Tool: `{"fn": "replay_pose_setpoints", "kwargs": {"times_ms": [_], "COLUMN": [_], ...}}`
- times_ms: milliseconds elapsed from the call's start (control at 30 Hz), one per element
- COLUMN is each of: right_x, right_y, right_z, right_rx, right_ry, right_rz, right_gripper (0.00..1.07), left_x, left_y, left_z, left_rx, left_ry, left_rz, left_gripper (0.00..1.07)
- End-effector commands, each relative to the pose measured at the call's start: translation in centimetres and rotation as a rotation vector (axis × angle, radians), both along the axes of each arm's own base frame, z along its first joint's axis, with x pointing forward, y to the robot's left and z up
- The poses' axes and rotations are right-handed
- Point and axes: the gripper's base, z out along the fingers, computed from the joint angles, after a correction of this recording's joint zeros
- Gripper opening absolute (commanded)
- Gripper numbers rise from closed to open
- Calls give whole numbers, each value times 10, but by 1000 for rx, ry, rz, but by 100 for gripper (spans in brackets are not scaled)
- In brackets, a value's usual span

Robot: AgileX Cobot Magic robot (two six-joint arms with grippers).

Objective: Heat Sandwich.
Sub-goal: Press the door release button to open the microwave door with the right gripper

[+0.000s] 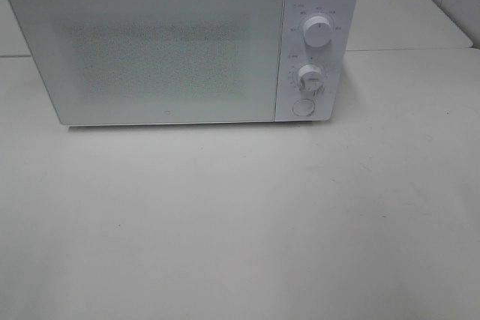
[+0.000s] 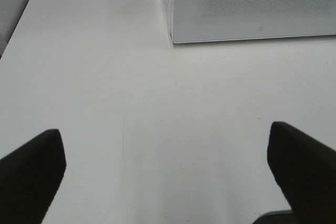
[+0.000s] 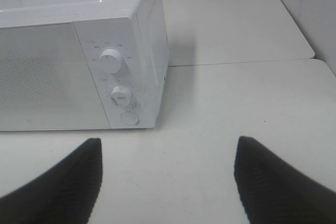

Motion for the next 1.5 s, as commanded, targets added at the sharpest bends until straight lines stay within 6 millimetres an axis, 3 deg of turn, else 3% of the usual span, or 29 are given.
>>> {"fn": "replay_pose_setpoints", "kwargs": {"times_ms": [33, 467, 667, 833, 967, 1200, 1500], "right_x": [13, 75, 100, 121, 129, 134, 139], "right_y": [-1, -4, -5, -6, -7, -5, 18], "right_z": [2, -12, -17, -29, -33, -58, -83], "right_rx": [8, 4, 3, -3, -14, -60, -84], "right_ry": [-32, -1, -21, 8, -45, -115, -111], "right_rz": [-20, -69, -94, -107, -122, -122, -55], "right_gripper": [70, 70, 79, 78, 78, 77, 76], "left_x": [-2, -2, -2, -2, -2, -2, -2], "left_y": [0, 0, 0, 0, 0, 0, 0], "left_z": [0, 0, 0, 0, 0, 0, 0], "left_rx": [-2, -2, -2, -2, -2, -2, -2], "left_ry": [-27, -27, -27, -27, -27, -27, -27], "left_rz": [-1, -1, -1, -1, -1, -1, -1], "left_gripper": [103, 103, 103, 103, 103, 103, 103]}}
